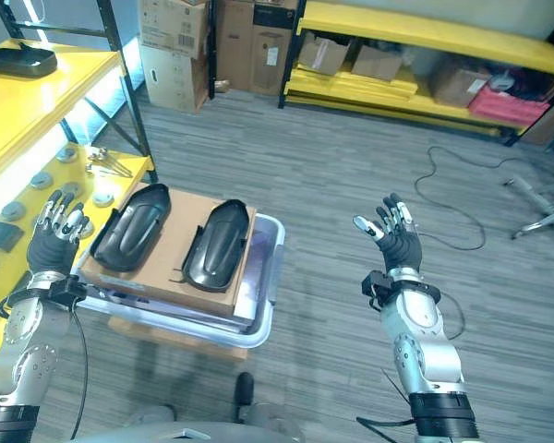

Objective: Move parts from the plastic box to the shelf.

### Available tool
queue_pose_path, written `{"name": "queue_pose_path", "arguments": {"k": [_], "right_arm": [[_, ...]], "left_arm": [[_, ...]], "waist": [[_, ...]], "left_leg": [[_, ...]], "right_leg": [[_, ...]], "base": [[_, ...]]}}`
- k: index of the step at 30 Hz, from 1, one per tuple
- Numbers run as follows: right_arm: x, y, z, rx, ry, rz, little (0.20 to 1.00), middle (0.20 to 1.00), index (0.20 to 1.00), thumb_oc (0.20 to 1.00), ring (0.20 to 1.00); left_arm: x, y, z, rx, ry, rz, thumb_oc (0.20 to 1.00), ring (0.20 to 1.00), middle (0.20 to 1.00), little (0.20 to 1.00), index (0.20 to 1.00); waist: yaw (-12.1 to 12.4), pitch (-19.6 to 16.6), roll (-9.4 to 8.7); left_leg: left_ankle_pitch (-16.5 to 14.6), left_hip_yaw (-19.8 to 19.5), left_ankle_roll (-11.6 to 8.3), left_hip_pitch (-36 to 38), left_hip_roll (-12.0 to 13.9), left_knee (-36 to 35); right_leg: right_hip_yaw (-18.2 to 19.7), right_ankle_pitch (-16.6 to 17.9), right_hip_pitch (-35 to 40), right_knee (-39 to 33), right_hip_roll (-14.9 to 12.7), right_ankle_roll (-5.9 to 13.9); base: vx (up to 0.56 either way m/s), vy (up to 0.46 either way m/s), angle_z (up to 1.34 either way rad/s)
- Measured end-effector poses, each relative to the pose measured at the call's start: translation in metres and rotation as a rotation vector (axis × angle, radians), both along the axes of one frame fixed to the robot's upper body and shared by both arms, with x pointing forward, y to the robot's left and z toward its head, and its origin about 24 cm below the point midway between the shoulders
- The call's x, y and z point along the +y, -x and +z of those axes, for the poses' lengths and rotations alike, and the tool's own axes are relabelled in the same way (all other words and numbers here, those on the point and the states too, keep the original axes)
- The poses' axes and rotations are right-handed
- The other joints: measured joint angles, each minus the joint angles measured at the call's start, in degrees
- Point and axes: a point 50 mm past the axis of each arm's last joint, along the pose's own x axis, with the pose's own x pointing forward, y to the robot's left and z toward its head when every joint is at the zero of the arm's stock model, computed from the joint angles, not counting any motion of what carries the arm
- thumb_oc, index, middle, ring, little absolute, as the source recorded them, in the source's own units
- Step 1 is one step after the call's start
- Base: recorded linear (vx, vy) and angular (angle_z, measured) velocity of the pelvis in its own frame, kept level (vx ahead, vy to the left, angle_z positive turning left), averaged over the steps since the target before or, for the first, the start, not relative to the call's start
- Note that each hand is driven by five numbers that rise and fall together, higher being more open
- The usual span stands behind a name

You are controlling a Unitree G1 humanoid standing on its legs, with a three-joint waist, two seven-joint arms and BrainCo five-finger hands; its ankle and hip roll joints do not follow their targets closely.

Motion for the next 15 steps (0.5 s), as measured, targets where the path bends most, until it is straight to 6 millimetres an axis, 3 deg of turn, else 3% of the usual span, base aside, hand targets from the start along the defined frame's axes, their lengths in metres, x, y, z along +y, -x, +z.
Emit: {"name": "queue_pose_path", "arguments": {"k": [1,2,3,4,7,10,12,13,15], "right_arm": [[-0.002,0.000,-0.002,0.006,0.004,-0.007,1.000,1.000,1.000,1.000,1.000],[-0.004,-0.001,-0.007,0.031,-0.006,-0.023,1.000,1.000,1.000,1.000,1.000],[-0.004,0.002,-0.012,0.051,-0.011,-0.027,1.000,1.000,1.000,1.000,1.000],[-0.003,0.004,-0.017,0.064,-0.021,-0.031,1.000,1.000,1.000,1.000,1.000],[-0.005,0.008,-0.022,0.095,-0.019,-0.045,1.000,1.000,1.000,1.000,1.000],[-0.007,0.010,-0.024,0.113,0.009,-0.079,1.000,1.000,1.000,1.000,1.000],[-0.010,0.013,-0.024,0.123,0.040,-0.105,1.000,1.000,1.000,1.000,1.000],[-0.016,0.014,-0.026,0.139,0.081,-0.144,1.000,1.000,1.000,1.000,1.000],[-0.020,0.011,-0.034,0.178,0.128,-0.205,1.000,1.000,1.000,1.000,1.000]], "left_arm": [[0.000,0.001,-0.003,0.008,0.004,0.003,1.000,1.000,1.000,1.000,1.000],[0.000,-0.005,-0.003,0.003,-0.002,-0.005,1.000,1.000,1.000,1.000,1.000],[0.001,-0.004,-0.005,0.016,-0.003,-0.001,1.000,1.000,1.000,1.000,1.000],[0.001,-0.001,-0.011,0.039,0.001,0.000,1.000,1.000,1.000,1.000,1.000],[-0.001,-0.004,-0.009,0.033,-0.001,-0.010,1.000,1.000,1.000,1.000,1.000],[-0.005,-0.006,-0.008,0.030,-0.007,-0.024,1.000,1.000,1.000,1.000,1.000],[-0.006,-0.006,-0.007,0.025,-0.008,-0.028,1.000,1.000,1.000,1.000,1.000],[-0.008,-0.007,-0.005,0.017,-0.006,-0.033,1.000,1.000,1.000,1.000,1.000],[-0.007,-0.007,-0.002,0.011,-0.032,-0.037,1.000,1.000,1.000,1.000,1.000]], "waist": [[-0.1,0.1,0.82],[0.3,0.6,1.02],[0.0,1.0,0.23],[-0.1,0.9,0.77],[-0.4,1.4,2.74],[-0.9,0.9,3.35],[-1.5,0.5,5.57],[-1.8,0.1,7.94],[-0.8,0.2,7.48]], "left_leg": [[0.1,-0.4,-0.56,-0.9,0.5,2.0],[-1.3,-1.5,-1.53,-7.2,0.7,12.8],[-2.6,-1.0,-1.27,-10.2,-0.3,14.8],[-3.0,-0.3,-0.75,-11.0,-0.7,10.9],[0.1,5.1,1.48,-11.0,-1.6,-1.3],[1.5,1.4,1.41,-8.5,-3.6,-4.5],[1.4,0.2,1.53,-5.5,-3.2,-6.9],[4.9,0.5,1.22,-3.2,-2.2,-10.1],[6.1,0.4,2.40,-2.9,-3.5,-10.3]], "right_leg": [[-1.5,-0.7,-0.6,1.7,1.2,-1.13],[-3.1,-6.8,-5.8,13.9,0.5,-1.97],[-2.6,-8.0,-5.9,14.0,-0.5,-2.59],[-3.0,-7.9,-5.1,12.3,-0.8,-0.64],[-5.9,-6.6,-2.6,8.6,-1.8,-1.54],[-5.2,-6.1,-1.4,7.0,-3.7,-0.40],[-5.2,-5.1,-0.4,5.4,-3.4,1.09],[-5.3,-4.4,0.2,5.3,-2.9,1.98],[-4.7,-3.8,1.0,3.9,-3.9,3.51]], "base": [[0.00,-0.057,-0.12],[-0.02,0.075,0.15],[-0.01,0.092,0.20],[0.02,0.084,0.23],[0.05,0.142,0.15],[0.14,0.117,-0.15],[0.22,0.063,-0.12],[0.24,0.067,-0.03],[0.06,0.052,-0.03]]}}
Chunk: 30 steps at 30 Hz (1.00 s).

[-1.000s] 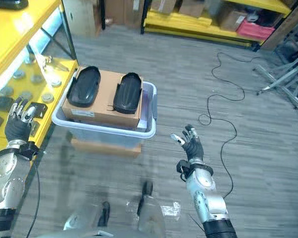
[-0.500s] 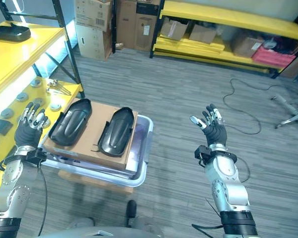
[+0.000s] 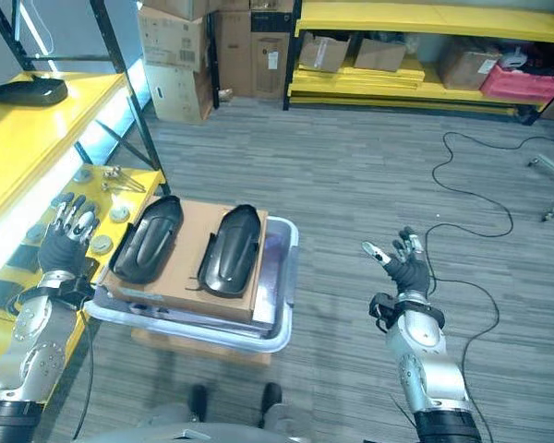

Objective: Move parts from the plastic box to the shelf.

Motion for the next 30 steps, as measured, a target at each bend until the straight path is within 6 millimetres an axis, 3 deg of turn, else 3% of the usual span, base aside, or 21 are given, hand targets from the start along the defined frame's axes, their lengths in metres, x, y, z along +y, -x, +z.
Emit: {"name": "queue_pose_path", "arguments": {"k": [2,4,8,11,14,18,24,27,30], "right_arm": [[-0.002,-0.007,0.000,0.003,0.036,-0.040,1.000,1.000,1.000,1.000,1.000],[-0.012,-0.038,0.019,-0.052,0.081,-0.151,1.000,1.000,1.000,1.000,1.000],[-0.023,-0.098,0.099,-0.241,0.113,-0.270,1.000,1.000,1.000,1.000,1.000],[-0.019,-0.110,0.116,-0.273,0.107,-0.277,1.000,1.000,1.000,1.000,1.000],[-0.027,-0.112,0.100,-0.204,0.097,-0.330,1.000,1.000,1.000,1.000,1.000],[-0.036,-0.108,0.082,-0.134,0.055,-0.387,1.000,1.000,1.000,1.000,1.000],[-0.029,-0.108,0.065,-0.088,0.017,-0.384,1.000,1.000,1.000,1.000,1.000],[-0.032,-0.097,0.042,-0.033,-0.012,-0.399,1.000,1.000,1.000,1.000,1.000],[-0.026,-0.100,0.040,-0.050,-0.036,-0.374,1.000,1.000,1.000,1.000,1.000]], "left_arm": [[0.001,0.000,0.001,0.003,-0.014,-0.004,1.000,1.000,1.000,1.000,1.000],[-0.004,-0.007,0.008,-0.018,-0.034,-0.036,1.000,1.000,1.000,1.000,1.000],[-0.024,-0.038,0.043,-0.145,-0.068,-0.129,1.000,1.000,1.000,1.000,1.000],[-0.027,-0.042,0.054,-0.190,-0.079,-0.146,1.000,1.000,1.000,1.000,1.000],[-0.024,-0.041,0.054,-0.193,-0.074,-0.144,1.000,1.000,1.000,1.000,1.000],[-0.021,-0.040,0.058,-0.207,-0.090,-0.149,1.000,1.000,1.000,1.000,1.000],[-0.028,-0.040,0.056,-0.210,-0.083,-0.188,1.000,1.000,1.000,1.000,1.000],[-0.028,-0.038,0.059,-0.234,-0.081,-0.184,1.000,1.000,1.000,1.000,1.000],[-0.028,-0.038,0.059,-0.234,-0.081,-0.183,1.000,1.000,1.000,1.000,1.000]], "waist": [[0.8,0.0,-0.52],[2.5,0.2,-0.45],[6.4,6.1,1.77],[8.3,9.2,2.33],[10.5,12.5,2.63],[10.7,14.5,2.79],[10.1,14.6,2.80],[9.9,14.6,2.80],[9.5,14.6,2.81]], "left_leg": [[0.1,-0.1,0.71,-0.4,-0.9,-0.1],[1.7,-0.3,1.97,-4.4,-2.6,0.8],[4.5,-2.7,2.37,-12.5,-4.1,2.1],[4.9,-3.8,1.69,-13.8,-4.1,2.0],[5.0,-5.3,1.40,-14.6,-4.1,2.0],[5.3,-6.3,1.78,-15.1,-4.5,1.9],[5.4,-6.2,1.91,-14.0,-4.5,0.9],[5.2,-6.3,1.64,-11.9,-4.5,0.0],[5.1,-6.2,1.49,-11.7,-4.4,0.0]], "right_leg": [[-0.1,0.7,0.2,-1.1,-0.9,0.86],[-0.9,2.4,-2.9,-1.5,-2.6,1.86],[-3.1,6.0,-8.8,-3.0,-3.7,2.36],[-4.6,6.6,-9.1,-3.8,-3.4,2.05],[-6.3,6.2,-9.2,-3.8,-3.3,1.80],[-7.2,6.1,-9.2,-3.8,-3.5,1.73],[-7.1,6.1,-8.7,-3.8,-3.5,1.76],[-7.1,5.4,-7.0,-3.8,-3.6,1.95],[-7.1,5.5,-6.9,-3.8,-3.6,1.81]], "base": [[-0.13,0.052,0.07],[-0.29,0.028,0.24],[-0.20,-0.045,0.38],[-0.07,-0.032,0.29],[-0.04,-0.026,0.22],[-0.02,-0.001,0.13],[0.02,0.015,-0.01],[0.06,0.035,-0.01],[0.05,0.029,-0.02]]}}
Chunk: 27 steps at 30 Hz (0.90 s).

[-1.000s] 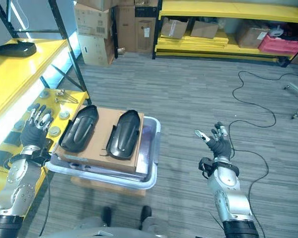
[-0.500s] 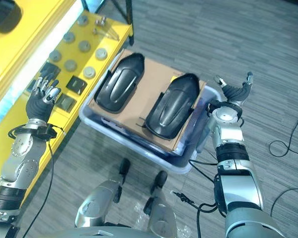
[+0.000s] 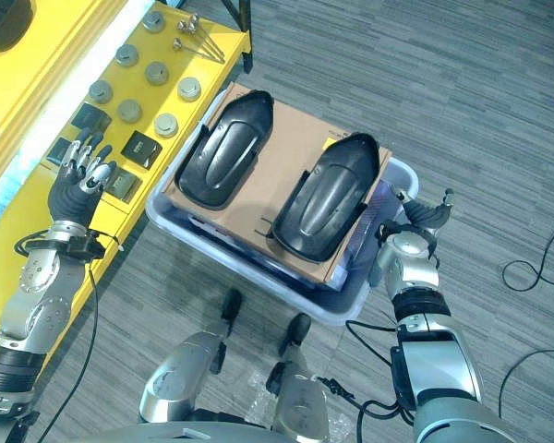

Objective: Move parts from the plastic box to the shelf.

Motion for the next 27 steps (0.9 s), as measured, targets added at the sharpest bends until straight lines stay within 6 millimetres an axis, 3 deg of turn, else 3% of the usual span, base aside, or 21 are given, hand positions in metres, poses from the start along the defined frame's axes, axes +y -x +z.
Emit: {"name": "queue_pose_path", "arguments": {"k": [3,8,10,17,18,23,25,27], "right_arm": [[0.010,-0.005,0.009,-0.063,-0.003,0.047,1.000,1.000,1.000,1.000,1.000],[0.050,-0.013,0.053,-0.264,0.052,0.234,1.000,1.000,1.000,1.000,1.000],[0.065,-0.013,0.054,-0.275,0.064,0.308,1.000,1.000,1.000,1.000,1.000],[0.093,-0.011,0.021,-0.132,0.067,0.381,1.000,1.000,1.000,1.000,1.000],[0.095,-0.005,0.005,-0.077,0.097,0.378,1.000,1.000,1.000,1.000,1.000],[0.089,0.018,-0.020,0.008,0.207,0.354,1.000,1.000,1.000,1.000,1.000],[0.075,0.035,-0.042,0.091,0.242,0.329,1.000,1.000,1.000,1.000,1.000],[0.071,0.042,-0.042,0.090,0.270,0.325,1.000,1.000,1.000,1.000,1.000]], "left_arm": [[0.000,0.000,0.000,0.001,0.000,0.001,1.000,1.000,1.000,1.000,1.000],[0.002,0.002,-0.005,0.020,0.008,0.019,1.000,1.000,1.000,1.000,1.000],[0.003,0.004,-0.009,0.035,0.003,0.033,1.000,1.000,1.000,1.000,1.000],[0.000,0.005,-0.013,0.044,0.025,0.029,1.000,1.000,1.000,1.000,1.000],[-0.001,0.006,-0.017,0.055,0.039,0.029,1.000,1.000,1.000,1.000,1.000],[0.003,0.016,-0.033,0.111,0.042,0.046,1.000,1.000,1.000,1.000,1.000],[0.005,0.022,-0.037,0.115,0.048,0.055,1.000,1.000,1.000,1.000,1.000],[0.004,0.024,-0.035,0.099,0.052,0.053,1.000,1.000,1.000,1.000,1.000]], "waist": [[-0.1,0.0,0.11],[-0.5,-0.1,0.22],[-0.6,-0.1,0.22],[-0.7,-0.1,0.23],[-0.8,-0.1,0.23],[-1.4,-0.1,0.22],[-2.8,0.0,0.21],[-3.2,0.0,0.21]], "left_leg": [[0.0,0.0,0.00,0.9,0.0,-0.1],[-0.1,0.0,-0.14,1.7,0.0,-0.5],[-0.1,0.2,-0.11,1.7,0.1,-0.6],[0.1,0.4,0.14,1.7,0.0,-0.5],[0.1,0.4,0.09,1.7,0.0,-0.6],[-0.1,1.4,-0.05,2.2,0.1,-0.9],[-0.3,1.6,-0.27,2.3,0.1,-1.3],[-0.3,1.7,-0.27,2.4,0.2,-1.4]], "right_leg": [[0.0,0.0,0.8,0.0,0.0,0.01],[0.1,-0.2,1.4,0.0,0.0,-0.07],[0.2,-0.2,1.4,0.0,0.0,-0.08],[0.2,-0.2,1.4,0.0,0.0,-0.07],[0.3,-0.2,1.4,0.0,0.0,-0.06],[1.3,-0.3,1.2,0.0,0.0,-0.01],[1.6,-0.5,1.1,0.0,0.0,0.35],[1.7,-0.5,1.0,0.0,0.0,0.35]], "base": [[0.04,0.045,-0.01],[0.05,0.045,0.01],[0.02,0.019,0.01],[0.00,0.012,0.00],[0.00,0.052,-0.02],[-0.01,0.035,-0.09],[-0.01,0.009,-0.09],[0.00,-0.012,-0.06]]}}
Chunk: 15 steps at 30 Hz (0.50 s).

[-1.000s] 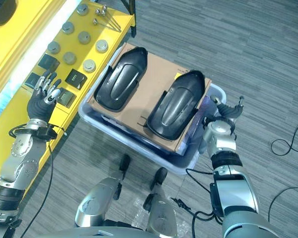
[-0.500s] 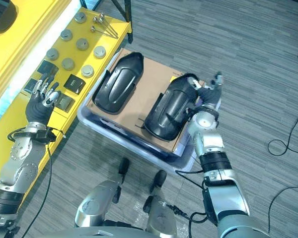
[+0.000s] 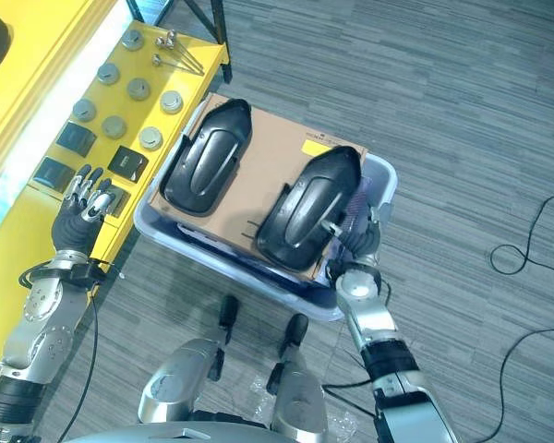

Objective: Move parts from the plastic box to the shelf.

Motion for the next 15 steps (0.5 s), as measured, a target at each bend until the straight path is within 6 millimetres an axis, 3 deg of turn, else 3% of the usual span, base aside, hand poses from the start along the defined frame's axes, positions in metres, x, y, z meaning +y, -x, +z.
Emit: {"name": "queue_pose_path", "arguments": {"k": [5,8,11,13,15], "right_arm": [[-0.012,-0.008,0.027,-0.115,0.046,-0.007,1.000,1.000,1.000,1.000,1.000],[-0.016,-0.026,0.069,-0.242,0.092,-0.005,1.000,1.000,1.000,1.000,1.000],[-0.014,-0.040,0.133,-0.458,0.081,-0.008,1.000,1.000,1.000,1.000,1.000],[-0.013,-0.041,0.148,-0.511,0.068,0.003,1.000,1.000,1.000,1.000,1.000],[-0.012,-0.042,0.147,-0.503,0.040,0.006,1.000,1.000,1.000,1.000,1.000]], "left_arm": [[-0.001,-0.002,0.004,-0.023,0.009,0.001,1.000,1.000,1.000,1.000,1.000],[-0.002,-0.005,0.009,-0.042,0.010,0.001,1.000,1.000,1.000,1.000,1.000],[-0.004,-0.009,0.018,-0.072,0.009,-0.008,1.000,1.000,1.000,1.000,1.000],[-0.003,-0.010,0.017,-0.065,0.007,-0.002,1.000,1.000,1.000,1.000,1.000],[-0.002,-0.010,0.016,-0.052,0.005,0.000,1.000,1.000,1.000,1.000,1.000]], "waist": [[-0.9,0.0,0.00],[-0.6,0.0,0.00],[0.8,0.0,0.01],[1.8,0.0,0.00],[2.5,0.0,0.00]], "left_leg": [[0.0,0.0,-0.01,0.1,0.2,0.0],[0.0,-0.1,-0.01,0.2,0.2,0.1],[0.2,-0.1,0.14,0.3,0.2,0.3],[0.3,-0.2,0.37,0.6,0.1,0.4],[0.2,-0.3,0.24,1.5,0.0,0.4]], "right_leg": [[0.0,0.1,0.0,0.0,0.2,-0.05],[-0.1,0.1,0.2,0.0,0.2,-0.09],[-0.2,0.3,0.5,0.0,0.3,-0.41],[-0.3,0.3,0.9,0.0,0.2,-0.39],[-0.4,0.1,1.8,0.0,0.1,-0.24]], "base": [[0.01,-0.030,-0.02],[0.01,-0.025,0.01],[0.04,-0.003,0.05],[0.05,0.019,0.04],[0.03,0.020,0.05]]}}
